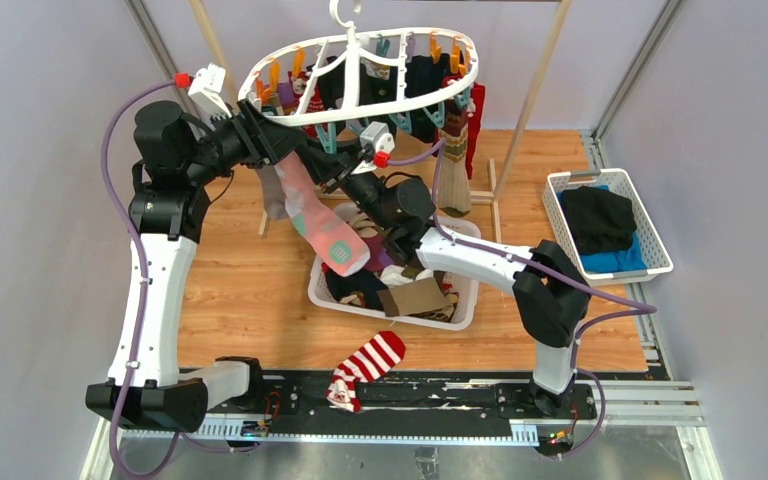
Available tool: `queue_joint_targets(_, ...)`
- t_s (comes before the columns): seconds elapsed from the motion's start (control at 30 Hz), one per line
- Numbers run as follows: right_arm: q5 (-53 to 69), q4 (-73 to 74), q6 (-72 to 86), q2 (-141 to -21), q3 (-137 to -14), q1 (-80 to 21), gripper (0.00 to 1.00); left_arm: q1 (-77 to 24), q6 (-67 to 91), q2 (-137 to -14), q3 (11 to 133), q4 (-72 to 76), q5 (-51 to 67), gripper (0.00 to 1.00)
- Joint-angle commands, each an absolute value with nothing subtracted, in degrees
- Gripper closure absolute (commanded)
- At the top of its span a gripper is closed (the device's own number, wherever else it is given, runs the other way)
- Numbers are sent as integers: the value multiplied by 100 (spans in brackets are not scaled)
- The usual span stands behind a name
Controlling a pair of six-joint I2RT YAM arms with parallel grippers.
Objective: Clip the socks to the hanger
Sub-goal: Open the clamp at the hanger.
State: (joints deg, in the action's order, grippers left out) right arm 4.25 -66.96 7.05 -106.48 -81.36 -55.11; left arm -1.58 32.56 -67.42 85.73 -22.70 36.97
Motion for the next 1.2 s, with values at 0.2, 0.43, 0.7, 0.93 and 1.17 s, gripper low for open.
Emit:
queue_joint_targets(0.2, 1122, -6567, 568, -10713, -8290, -5852, 100, -137, 3239, -6793, 8698, -1454, 3251, 52)
queue_joint_targets(0.43, 971, -6582, 599, -10657, -8267, -5871, 100, -141, 3505, -6429, 8175, -920, 2995, 39)
queue_joint_targets(0.7, 1045, -6516, 595, -10612, -8215, -5871, 100, -141, 3758, -6201, 7804, -443, 2845, 41)
queue_joint_targets(0.93, 1215, -6319, 606, -10587, -8289, -5871, 100, -141, 3970, -6310, 7851, -435, 2900, 45)
queue_joint_targets(1.17, 1357, -6142, 483, -10556, -8337, -5868, 100, -141, 4091, -6413, 7845, -346, 2949, 49)
